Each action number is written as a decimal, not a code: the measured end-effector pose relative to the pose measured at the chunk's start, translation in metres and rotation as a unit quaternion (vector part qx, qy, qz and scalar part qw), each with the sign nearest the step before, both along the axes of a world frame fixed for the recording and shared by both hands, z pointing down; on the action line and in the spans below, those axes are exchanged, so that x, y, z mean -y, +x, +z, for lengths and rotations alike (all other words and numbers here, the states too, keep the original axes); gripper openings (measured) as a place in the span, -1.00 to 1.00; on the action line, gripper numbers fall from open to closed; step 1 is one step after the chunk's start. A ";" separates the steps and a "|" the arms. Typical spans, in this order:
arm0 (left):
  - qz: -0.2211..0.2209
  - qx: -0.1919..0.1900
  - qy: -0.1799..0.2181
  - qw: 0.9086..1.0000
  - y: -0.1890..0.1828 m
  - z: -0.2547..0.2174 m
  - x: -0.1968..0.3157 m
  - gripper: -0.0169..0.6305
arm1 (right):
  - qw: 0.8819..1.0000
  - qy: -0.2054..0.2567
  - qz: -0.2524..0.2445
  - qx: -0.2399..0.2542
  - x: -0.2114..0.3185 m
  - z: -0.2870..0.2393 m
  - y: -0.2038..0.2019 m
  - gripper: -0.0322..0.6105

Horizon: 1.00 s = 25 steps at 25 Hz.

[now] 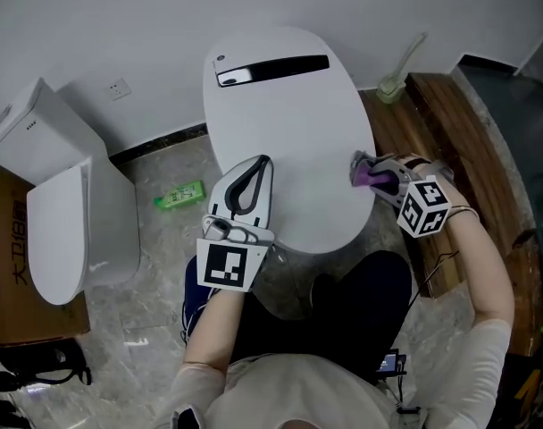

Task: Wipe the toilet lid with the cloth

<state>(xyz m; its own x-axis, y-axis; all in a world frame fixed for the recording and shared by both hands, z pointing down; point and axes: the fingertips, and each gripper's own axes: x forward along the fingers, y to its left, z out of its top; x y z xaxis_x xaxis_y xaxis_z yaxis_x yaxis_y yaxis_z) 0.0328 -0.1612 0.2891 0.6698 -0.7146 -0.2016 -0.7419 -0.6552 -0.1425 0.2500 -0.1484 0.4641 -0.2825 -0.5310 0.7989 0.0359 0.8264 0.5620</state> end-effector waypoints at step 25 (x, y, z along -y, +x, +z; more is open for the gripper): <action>-0.069 0.023 -0.028 0.997 -0.032 0.025 0.019 -0.90 | 0.982 0.179 -0.053 0.033 0.212 -0.082 -0.079 -0.64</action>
<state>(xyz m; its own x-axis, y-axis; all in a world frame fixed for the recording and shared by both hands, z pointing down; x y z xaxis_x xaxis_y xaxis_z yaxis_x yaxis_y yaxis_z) 0.0009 -0.1800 0.3143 0.5716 -0.8102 -0.1296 -0.8192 -0.5547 -0.1454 0.1707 -0.3605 0.3816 -0.3962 -0.7396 0.5441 0.0646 0.5686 0.8200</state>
